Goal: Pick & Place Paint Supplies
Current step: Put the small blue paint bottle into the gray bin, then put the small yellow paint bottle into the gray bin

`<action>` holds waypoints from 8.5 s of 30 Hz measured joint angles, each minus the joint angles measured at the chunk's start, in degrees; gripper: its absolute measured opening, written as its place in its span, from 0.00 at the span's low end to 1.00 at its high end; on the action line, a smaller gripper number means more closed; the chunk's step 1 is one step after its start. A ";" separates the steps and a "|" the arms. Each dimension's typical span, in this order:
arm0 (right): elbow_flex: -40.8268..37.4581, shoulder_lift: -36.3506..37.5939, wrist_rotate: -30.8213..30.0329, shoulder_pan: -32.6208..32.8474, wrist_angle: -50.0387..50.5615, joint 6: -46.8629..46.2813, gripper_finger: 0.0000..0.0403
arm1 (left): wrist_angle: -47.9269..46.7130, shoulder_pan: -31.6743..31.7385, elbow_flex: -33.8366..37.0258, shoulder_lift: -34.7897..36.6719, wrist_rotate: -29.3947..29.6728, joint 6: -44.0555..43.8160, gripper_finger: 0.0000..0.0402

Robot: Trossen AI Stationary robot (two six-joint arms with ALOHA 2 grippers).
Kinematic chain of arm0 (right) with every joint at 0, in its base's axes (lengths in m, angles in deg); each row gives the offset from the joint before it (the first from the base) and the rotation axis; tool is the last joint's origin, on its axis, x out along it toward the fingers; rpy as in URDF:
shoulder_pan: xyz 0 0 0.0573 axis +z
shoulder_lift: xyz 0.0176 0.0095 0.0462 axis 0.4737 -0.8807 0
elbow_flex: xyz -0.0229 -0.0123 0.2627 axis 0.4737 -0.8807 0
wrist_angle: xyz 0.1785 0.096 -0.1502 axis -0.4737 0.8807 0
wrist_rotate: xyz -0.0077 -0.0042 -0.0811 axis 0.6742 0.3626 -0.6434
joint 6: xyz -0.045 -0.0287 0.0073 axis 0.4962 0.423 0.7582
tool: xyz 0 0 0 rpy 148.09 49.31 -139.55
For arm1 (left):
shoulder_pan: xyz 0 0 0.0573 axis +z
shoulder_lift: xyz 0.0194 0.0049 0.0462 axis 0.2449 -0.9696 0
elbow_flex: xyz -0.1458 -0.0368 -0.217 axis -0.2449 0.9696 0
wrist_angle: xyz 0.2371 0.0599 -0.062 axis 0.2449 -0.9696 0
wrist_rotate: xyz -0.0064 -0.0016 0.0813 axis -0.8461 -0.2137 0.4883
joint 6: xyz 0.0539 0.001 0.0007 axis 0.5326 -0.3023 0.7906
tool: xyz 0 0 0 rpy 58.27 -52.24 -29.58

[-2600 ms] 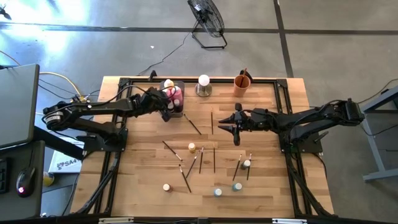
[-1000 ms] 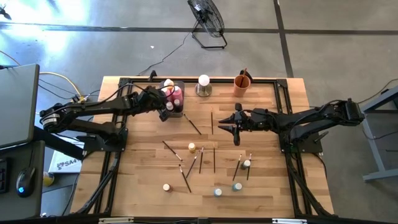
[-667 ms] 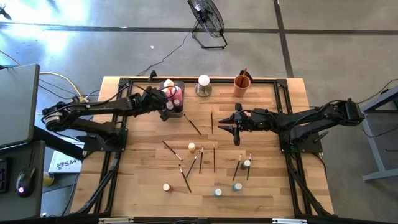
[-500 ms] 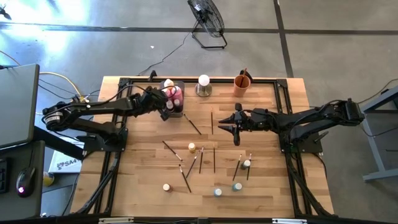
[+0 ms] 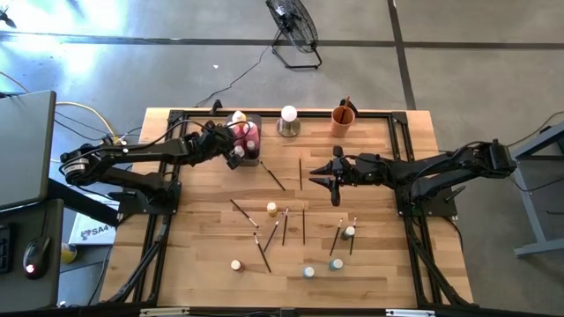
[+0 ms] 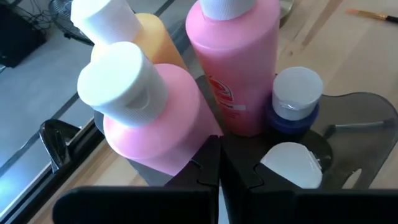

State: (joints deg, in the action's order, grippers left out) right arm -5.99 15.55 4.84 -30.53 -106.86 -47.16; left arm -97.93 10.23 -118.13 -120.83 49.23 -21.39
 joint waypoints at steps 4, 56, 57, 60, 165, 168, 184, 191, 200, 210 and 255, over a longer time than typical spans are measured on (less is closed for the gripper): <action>0.00 0.00 0.01 -0.01 0.00 -0.01 0.23 | 0.06 0.00 0.02 0.02 -0.36 0.10 0.00; 0.00 0.00 -0.01 -0.01 0.37 0.00 0.23 | 12.98 -10.16 -3.67 -12.11 7.47 -0.03 0.00; 0.00 0.00 -0.01 -0.01 0.37 0.01 0.23 | 13.00 -10.16 -3.67 -12.59 8.23 -0.03 0.00; 0.00 0.00 -0.01 0.00 0.37 0.01 0.23 | 14.44 -10.19 -3.67 -13.80 10.68 -0.01 0.00; 0.00 0.00 -1.52 -0.01 2.14 0.21 0.23 | 22.71 -12.00 15.93 3.52 4.13 -1.32 0.00; 0.00 0.00 -1.52 -0.01 2.14 0.21 0.23 | 22.72 -12.00 15.93 3.52 7.32 -1.42 0.00; 0.00 0.00 -1.52 0.00 2.14 0.04 0.23 | 22.48 -12.02 14.28 4.74 4.69 1.73 0.00; -0.01 0.00 -1.50 0.00 2.18 0.03 0.23 | 22.62 -12.04 9.46 8.84 -9.70 8.23 0.00; -0.02 -0.02 -1.48 0.01 2.96 0.01 0.23 | 13.08 -11.99 6.93 14.21 -35.54 18.27 0.00; -0.02 0.00 -1.48 0.01 2.48 -0.03 0.23 | 12.23 -12.04 6.95 7.26 -45.67 11.00 0.00; -0.02 -0.01 -1.34 0.01 2.97 -0.01 0.23 | 34.95 -19.71 6.99 -10.84 -48.01 11.57 0.53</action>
State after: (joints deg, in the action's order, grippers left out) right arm -6.01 15.53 3.50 -30.52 -103.89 -47.17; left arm -62.99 -9.48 -111.14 -131.67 1.22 -9.82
